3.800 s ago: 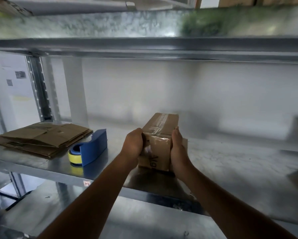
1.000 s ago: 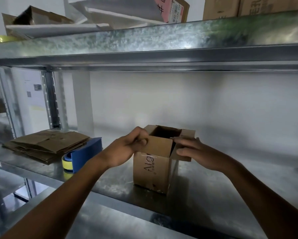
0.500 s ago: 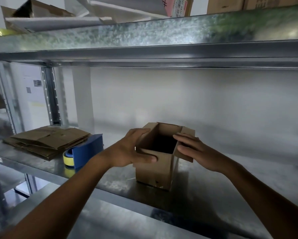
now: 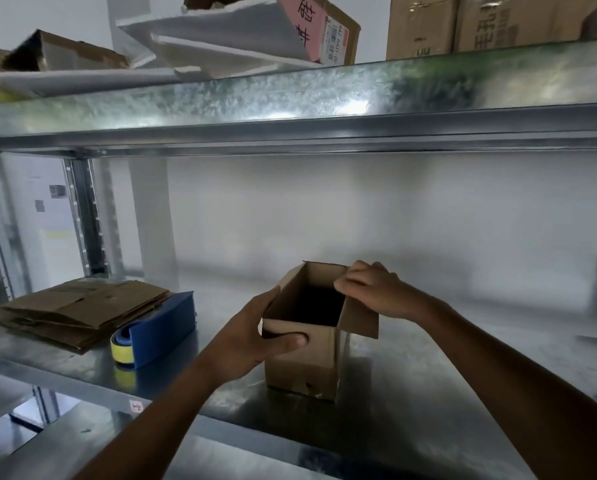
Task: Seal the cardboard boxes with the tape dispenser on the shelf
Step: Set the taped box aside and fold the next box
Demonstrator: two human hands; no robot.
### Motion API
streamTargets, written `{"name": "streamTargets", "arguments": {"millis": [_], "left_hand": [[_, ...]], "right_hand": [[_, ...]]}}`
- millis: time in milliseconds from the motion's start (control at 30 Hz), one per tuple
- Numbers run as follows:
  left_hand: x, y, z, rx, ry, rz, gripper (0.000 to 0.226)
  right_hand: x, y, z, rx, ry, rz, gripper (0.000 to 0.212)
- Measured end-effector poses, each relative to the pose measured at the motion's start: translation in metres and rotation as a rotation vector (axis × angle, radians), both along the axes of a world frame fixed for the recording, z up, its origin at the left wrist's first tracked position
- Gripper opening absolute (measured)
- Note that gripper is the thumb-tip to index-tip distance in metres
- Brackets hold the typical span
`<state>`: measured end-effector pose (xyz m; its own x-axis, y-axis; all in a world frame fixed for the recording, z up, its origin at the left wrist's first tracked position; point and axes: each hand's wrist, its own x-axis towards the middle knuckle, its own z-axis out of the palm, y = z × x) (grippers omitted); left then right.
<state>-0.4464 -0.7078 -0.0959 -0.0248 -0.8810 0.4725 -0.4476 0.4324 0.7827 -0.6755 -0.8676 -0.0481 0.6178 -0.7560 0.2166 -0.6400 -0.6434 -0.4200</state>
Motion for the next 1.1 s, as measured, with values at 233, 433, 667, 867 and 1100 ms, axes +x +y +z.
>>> {"name": "streamTargets", "arguments": {"millis": [233,433,667,867,1100], "left_hand": [[0.002,0.001,-0.004,0.0,0.003,0.039,0.068],[0.001,0.002,-0.004,-0.002,0.011,0.034,0.069],[0.005,-0.001,-0.005,0.0,0.004,0.038,0.068],[0.002,-0.002,-0.005,-0.015,-0.029,0.043,0.069],[0.008,-0.007,-0.009,-0.009,-0.071,0.117,0.07]], "right_hand": [[0.024,-0.041,-0.009,-0.076,0.002,-0.095,0.072],[0.031,-0.071,-0.004,0.02,0.1,-0.15,0.088],[0.038,-0.099,-0.007,0.158,-0.005,-0.156,0.065],[0.036,-0.096,-0.028,0.188,-0.166,-0.124,0.041],[0.032,-0.041,-0.026,-0.129,-0.477,-0.301,0.051]]}}
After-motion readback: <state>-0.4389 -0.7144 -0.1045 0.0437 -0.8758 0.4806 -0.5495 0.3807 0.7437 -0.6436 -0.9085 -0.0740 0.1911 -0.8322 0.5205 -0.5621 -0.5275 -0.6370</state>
